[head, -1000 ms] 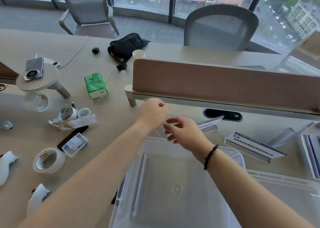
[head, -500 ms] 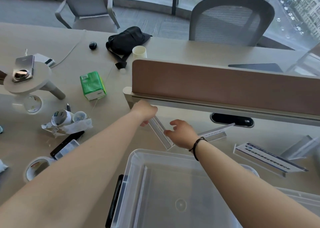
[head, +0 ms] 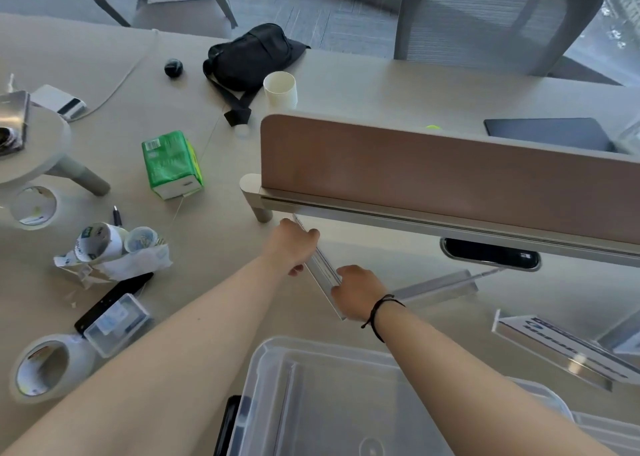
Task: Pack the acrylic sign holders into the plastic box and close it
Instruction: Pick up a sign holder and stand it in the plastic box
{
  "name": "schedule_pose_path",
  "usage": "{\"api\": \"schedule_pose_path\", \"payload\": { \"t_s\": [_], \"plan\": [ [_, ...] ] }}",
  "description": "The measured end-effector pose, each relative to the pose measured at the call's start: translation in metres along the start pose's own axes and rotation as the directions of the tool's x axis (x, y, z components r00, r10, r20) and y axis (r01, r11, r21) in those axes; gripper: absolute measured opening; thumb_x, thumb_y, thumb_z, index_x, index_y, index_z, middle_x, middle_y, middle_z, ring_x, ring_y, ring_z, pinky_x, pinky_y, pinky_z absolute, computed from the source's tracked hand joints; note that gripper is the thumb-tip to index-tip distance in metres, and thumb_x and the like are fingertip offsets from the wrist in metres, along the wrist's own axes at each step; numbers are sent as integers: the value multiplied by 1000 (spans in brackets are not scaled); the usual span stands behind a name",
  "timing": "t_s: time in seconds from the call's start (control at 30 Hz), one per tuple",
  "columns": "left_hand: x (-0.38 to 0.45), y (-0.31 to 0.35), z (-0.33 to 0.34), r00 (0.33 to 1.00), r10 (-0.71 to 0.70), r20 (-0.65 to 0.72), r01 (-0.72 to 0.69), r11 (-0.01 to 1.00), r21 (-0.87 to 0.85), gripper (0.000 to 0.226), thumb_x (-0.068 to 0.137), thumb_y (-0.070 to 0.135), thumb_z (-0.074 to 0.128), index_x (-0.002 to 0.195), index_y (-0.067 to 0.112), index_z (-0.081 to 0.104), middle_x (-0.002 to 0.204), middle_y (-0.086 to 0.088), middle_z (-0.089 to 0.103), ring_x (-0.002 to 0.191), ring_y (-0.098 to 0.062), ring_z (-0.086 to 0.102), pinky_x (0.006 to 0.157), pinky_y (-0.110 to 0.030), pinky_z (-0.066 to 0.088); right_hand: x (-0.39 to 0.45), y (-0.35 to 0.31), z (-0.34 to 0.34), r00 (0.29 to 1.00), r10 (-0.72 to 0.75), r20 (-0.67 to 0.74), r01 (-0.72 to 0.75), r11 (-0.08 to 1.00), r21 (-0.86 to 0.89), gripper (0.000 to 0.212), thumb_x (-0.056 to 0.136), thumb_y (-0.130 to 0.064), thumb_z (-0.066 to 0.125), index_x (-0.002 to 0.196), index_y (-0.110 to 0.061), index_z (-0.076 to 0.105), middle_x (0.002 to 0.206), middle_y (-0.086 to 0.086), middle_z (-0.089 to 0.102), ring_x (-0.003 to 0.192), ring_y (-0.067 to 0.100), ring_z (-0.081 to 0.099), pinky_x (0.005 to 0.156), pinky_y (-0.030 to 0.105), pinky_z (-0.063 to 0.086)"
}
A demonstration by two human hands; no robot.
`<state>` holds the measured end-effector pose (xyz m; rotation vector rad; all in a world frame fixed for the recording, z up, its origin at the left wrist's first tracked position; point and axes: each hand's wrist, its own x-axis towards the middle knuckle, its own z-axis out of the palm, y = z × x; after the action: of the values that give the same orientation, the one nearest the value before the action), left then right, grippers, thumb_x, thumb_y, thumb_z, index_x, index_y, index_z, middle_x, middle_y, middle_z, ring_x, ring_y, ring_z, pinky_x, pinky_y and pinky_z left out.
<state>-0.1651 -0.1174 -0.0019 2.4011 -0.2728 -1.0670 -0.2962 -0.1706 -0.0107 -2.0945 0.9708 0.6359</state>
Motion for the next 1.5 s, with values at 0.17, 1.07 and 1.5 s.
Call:
{"api": "schedule_pose_path", "payload": {
  "t_s": [0.17,1.07,1.5],
  "plan": [
    [15,-5,8,1000,3,-1,-4,997,-83,33,91,30,41,91,0,56,81,-17,69,55,-31,69,53,-38,60,13,0,13,1000,31,2,-31,999,-41,5,94,-10,43,89,-9,45,94,13,55,80,28,49,68,28,38],
    [-101,5,-70,985,76,-158,-150,832,-534,33,82,31,60,113,17,58,92,0,62,87,-23,67,69,-43,63,-106,-40,-43,918,-295,-264,283,956,-82,21,89,-4,41,88,-15,59,72,7,58,69,31,51,48,30,31],
    [-231,27,-75,957,276,-91,-288,860,-422,67,89,35,63,145,25,28,100,7,57,96,-22,69,69,-49,63,-227,-22,-40,885,-218,-412,247,969,20,32,93,-12,41,62,-20,39,61,-1,47,54,19,42,47,28,29]
  ]
}}
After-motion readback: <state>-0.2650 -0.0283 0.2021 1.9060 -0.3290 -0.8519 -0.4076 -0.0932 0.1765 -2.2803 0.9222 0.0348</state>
